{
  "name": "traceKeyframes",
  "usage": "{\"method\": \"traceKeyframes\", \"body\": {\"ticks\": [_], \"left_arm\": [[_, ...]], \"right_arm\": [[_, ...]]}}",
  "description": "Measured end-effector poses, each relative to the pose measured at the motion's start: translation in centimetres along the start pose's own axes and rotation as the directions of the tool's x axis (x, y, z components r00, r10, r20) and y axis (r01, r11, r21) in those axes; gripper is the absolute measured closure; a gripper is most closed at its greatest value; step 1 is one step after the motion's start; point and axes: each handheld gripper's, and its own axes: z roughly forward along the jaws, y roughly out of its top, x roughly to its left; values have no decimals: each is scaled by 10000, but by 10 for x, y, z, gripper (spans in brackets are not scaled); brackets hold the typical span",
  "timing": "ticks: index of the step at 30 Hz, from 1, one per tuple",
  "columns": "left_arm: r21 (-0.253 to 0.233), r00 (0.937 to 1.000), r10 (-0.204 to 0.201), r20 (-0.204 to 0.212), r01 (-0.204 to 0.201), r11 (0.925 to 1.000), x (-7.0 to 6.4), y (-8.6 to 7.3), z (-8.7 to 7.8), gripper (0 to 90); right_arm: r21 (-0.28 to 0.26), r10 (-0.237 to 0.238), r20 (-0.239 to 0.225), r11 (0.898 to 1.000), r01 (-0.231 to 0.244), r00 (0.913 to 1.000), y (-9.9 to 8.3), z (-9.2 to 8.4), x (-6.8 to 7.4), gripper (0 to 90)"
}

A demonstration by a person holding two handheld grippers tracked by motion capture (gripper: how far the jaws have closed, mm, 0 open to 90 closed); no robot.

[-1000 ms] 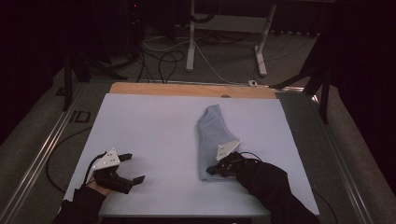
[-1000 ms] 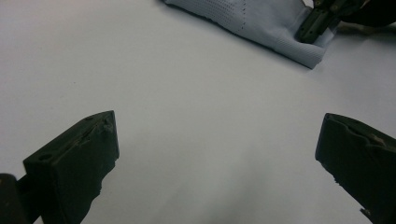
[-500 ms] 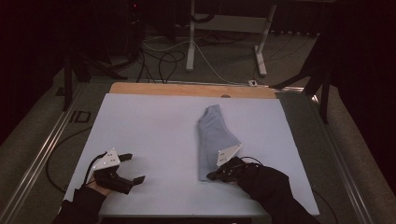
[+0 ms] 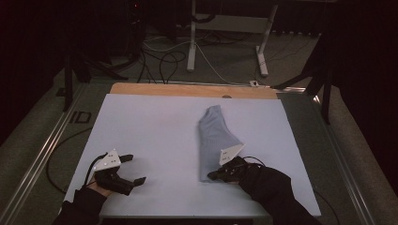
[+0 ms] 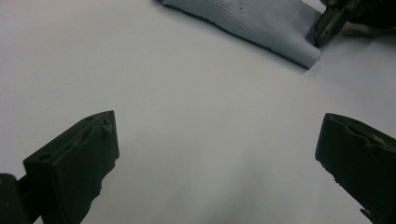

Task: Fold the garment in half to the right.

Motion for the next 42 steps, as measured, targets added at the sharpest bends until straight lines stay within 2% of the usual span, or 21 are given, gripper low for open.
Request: {"method": "traceKeyframes", "body": {"ticks": [3, 4, 6, 10, 11, 17, 20, 24, 31, 42], "left_arm": [[-30, 10000, 15, 8, -15, 10000, 0, 0, -1, 5], [-32, 10000, 35, 14, -35, 10000, 0, 1, -1, 5], [-61, 10000, 20, 0, -20, 10000, 0, 1, -1, 5], [-58, 10000, 39, 4, -39, 10000, 0, 1, -2, 5], [-65, 10000, 24, 8, -24, 10000, 0, 1, -1, 5], [-41, 10000, 30, 17, -30, 10000, 0, 1, -1, 5], [-52, 10000, 45, 16, -45, 10000, 0, 1, -2, 5], [-65, 10000, 37, 18, -36, 10000, 0, 1, -2, 5], [-47, 9999, 91, 66, -91, 9999, 0, 1, -3, 5], [-133, 9999, 87, 102, -85, 9999, -1, 1, -3, 5]], "right_arm": [[-345, 128, 320, 9993, -117, 9994, 4, -7, -2, 900], [-385, 88, 526, 9992, -67, 9986, 5, -9, -3, 867], [-581, 217, 626, 9981, -181, 9978, 6, -13, -5, 803], [-920, 741, 845, 9936, -662, 9937, 8, -18, -8, 594], [-1030, 815, 837, 9920, -728, 9931, 8, -20, -9, 523], [-1347, 1096, 1154, 9864, -938, 9872, 12, -27, -13, 262], [-1456, 1309, 824, 9823, -1180, 9880, 15, -28, -17, 119], [-1418, 1397, 985, 9820, -1251, 9853, 19, -28, -21, 91], [-1745, 1352, 1252, 9782, -1123, 9829, 24, -30, -23, 91], [-2042, 1503, 1736, 9723, -1138, 9733, 20, -44, -24, 91]]}}
